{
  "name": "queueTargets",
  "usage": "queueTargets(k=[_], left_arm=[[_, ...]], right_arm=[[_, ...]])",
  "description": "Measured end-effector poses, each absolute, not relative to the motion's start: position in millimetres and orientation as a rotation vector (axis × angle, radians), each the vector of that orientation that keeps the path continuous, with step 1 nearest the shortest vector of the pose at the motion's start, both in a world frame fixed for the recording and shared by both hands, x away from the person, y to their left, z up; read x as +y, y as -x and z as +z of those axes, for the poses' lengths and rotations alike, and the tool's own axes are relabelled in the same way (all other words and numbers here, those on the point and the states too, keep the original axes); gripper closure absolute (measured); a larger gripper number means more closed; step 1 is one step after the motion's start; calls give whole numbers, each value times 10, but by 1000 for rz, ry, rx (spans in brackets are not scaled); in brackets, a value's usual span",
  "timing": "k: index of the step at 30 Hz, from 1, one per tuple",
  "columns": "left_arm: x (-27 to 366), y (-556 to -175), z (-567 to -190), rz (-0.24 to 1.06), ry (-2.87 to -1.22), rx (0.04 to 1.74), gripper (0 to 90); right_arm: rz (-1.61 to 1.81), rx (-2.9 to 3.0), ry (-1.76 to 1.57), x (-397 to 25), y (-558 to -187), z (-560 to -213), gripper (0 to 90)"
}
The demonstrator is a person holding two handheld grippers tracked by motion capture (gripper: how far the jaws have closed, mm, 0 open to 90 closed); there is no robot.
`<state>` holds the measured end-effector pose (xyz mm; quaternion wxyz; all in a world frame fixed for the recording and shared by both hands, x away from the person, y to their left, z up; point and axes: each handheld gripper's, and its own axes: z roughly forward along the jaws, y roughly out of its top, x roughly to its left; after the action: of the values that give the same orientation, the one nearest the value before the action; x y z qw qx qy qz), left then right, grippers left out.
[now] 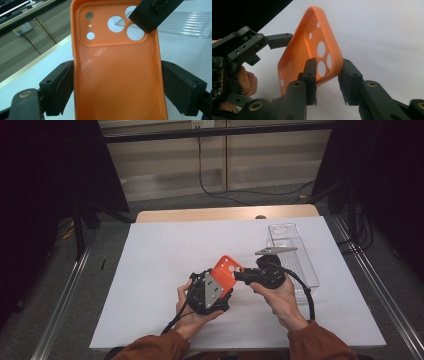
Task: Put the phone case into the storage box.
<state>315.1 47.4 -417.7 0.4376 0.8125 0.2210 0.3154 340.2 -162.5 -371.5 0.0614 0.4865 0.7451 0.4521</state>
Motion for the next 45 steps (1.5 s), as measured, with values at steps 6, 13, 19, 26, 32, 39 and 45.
queueTargets(k=[6,13,19,26,32,39,45], left_arm=[[455,-3166,-4206,793,-2036,545,159],[436,-3153,-4210,821,-2035,542,160],[439,-3160,-4212,850,-2013,548,158],[483,-3196,-4175,858,-1974,579,152],[547,-3244,-4133,844,-1945,601,145],[600,-3322,-4141,746,-1935,640,107],[632,-3356,-4127,712,-1937,644,78]], right_arm=[[1373,2256,-1523,-1627,-3391,-3698,724],[1375,2247,-1567,-1629,-3373,-3668,754],[1405,2223,-1590,-1624,-3382,-3664,793],[1420,2199,-1564,-1550,-3402,-3569,807],[1419,2205,-1525,-1480,-3451,-3476,809],[1410,2205,-1475,-1454,-3486,-3416,812],[1408,2192,-1464,-1478,-3499,-3403,812]])
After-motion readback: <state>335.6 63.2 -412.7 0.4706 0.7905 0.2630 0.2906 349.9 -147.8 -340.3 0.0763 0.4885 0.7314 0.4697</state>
